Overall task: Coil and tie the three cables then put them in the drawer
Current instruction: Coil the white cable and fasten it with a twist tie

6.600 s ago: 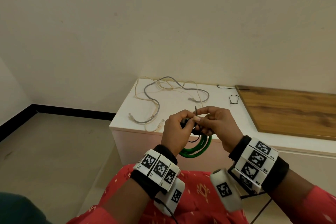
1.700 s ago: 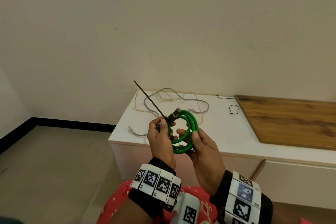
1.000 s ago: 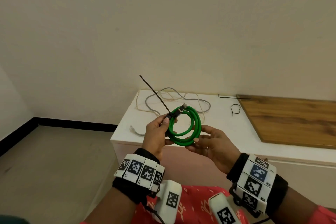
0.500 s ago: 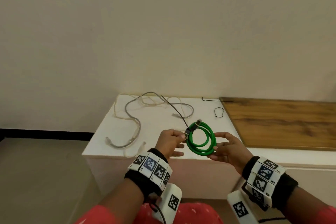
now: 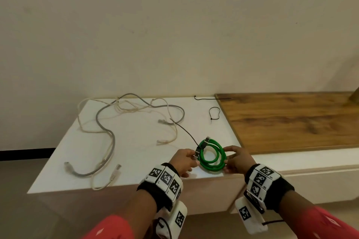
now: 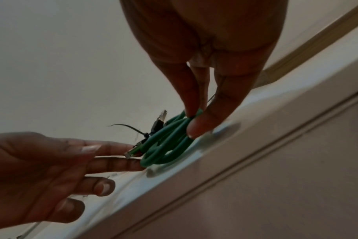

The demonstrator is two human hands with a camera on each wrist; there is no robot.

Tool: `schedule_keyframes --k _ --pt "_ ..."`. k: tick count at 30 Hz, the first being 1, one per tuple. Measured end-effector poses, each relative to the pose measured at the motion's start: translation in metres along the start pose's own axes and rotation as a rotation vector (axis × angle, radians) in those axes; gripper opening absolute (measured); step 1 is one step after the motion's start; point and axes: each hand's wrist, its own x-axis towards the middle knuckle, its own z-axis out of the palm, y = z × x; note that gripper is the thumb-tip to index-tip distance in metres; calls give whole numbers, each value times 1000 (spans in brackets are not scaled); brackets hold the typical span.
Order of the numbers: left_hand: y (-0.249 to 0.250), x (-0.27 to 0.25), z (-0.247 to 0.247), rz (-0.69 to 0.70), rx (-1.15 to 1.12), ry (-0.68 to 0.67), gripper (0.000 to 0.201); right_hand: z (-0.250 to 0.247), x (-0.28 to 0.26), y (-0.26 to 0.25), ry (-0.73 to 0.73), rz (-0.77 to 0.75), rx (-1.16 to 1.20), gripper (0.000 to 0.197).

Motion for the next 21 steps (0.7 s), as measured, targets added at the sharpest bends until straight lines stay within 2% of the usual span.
schedule_keyframes --k 4,7,11,13,16,19,21 --pt "-7 2 -5 -8 33 -21 48 5 4 6 42 -8 -21 32" --pt "-11 -6 -13 25 29 13 47 3 -3 1 87 -8 -63 30" --pt "-19 -26 -34 96 -6 90 37 4 -15 -13 222 -187 -289 20" --pt "-23 -33 -47 120 -36 146 32 12 -23 -25 235 -276 -320 13" --pt "-29 -48 -72 158 -83 244 28 42 -32 -48 120 -355 -223 12" --pt "-35 -58 -96 171 -100 341 28 75 -30 -73 -58 -350 -86 16" --pt "-44 -62 -115 175 -73 445 25 98 -21 -87 -135 -332 -113 19"
